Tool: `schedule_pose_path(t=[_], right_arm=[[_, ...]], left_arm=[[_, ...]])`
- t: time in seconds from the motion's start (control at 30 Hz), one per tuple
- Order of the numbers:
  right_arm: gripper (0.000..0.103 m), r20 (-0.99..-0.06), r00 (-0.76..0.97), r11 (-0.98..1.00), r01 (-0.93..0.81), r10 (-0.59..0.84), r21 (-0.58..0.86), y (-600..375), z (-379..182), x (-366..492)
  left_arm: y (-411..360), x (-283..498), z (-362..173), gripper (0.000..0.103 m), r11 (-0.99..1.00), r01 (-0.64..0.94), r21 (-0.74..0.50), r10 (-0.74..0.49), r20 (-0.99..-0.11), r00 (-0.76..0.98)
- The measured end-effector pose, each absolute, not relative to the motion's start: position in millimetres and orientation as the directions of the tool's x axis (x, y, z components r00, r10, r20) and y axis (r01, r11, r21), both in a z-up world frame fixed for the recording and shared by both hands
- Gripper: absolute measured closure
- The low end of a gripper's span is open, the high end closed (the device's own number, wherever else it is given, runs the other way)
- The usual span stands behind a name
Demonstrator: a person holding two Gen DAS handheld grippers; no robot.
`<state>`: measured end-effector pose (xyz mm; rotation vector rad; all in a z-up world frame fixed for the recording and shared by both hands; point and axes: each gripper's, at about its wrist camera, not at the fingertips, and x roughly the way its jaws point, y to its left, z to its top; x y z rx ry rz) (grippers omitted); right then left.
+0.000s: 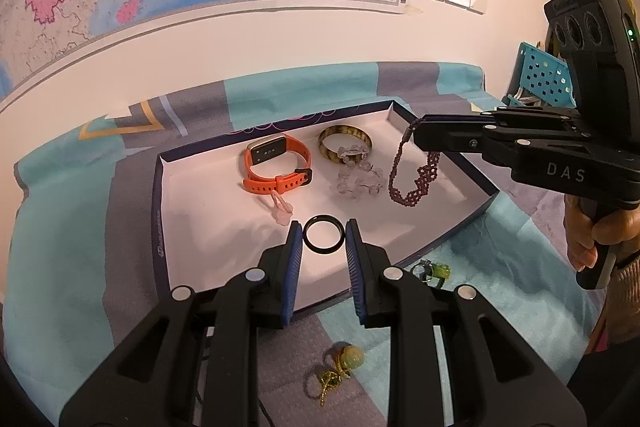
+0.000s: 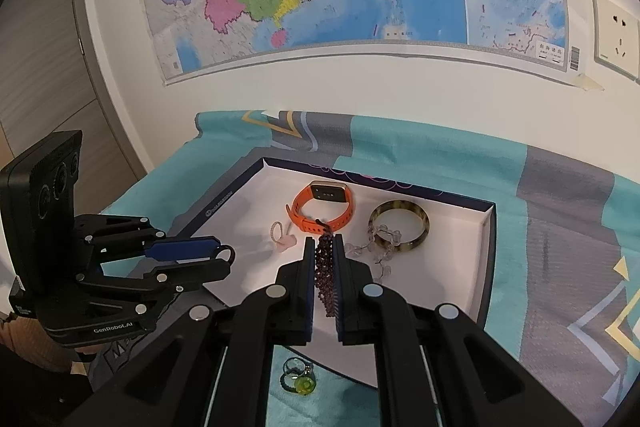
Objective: Organize jewelry
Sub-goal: 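Carry the black ring and dark beaded necklace over the tray with both tools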
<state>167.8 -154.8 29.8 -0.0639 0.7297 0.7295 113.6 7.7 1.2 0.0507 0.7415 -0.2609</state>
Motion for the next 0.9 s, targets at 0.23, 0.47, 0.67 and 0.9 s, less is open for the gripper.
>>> schedule_pose_path(t=[0.23, 0.47, 0.67, 0.9], right_arm=[[0.096, -0.635, 0.503, 0.754, -0.626, 0.586, 0.200, -152, 25, 174], [0.096, -0.636, 0.495, 0.749, -0.629, 0.592, 0.208, -149, 24, 178], [0.096, -0.642, 0.484, 0.746, -0.629, 0.595, 0.216, -145, 20, 183], [0.096, -0.647, 0.472, 0.741, -0.632, 0.599, 0.226, -141, 17, 187]], left_arm=[[7, 121, -3, 0.081, 0.968, 0.247, -0.047, -0.211, -0.682, 0.700], [8, 129, -7, 0.081, 0.971, 0.233, -0.047, -0.200, -0.691, 0.694], [10, 135, -12, 0.081, 0.973, 0.225, -0.048, -0.193, -0.700, 0.687], [10, 145, -19, 0.081, 0.976, 0.211, -0.048, -0.181, -0.714, 0.676]])
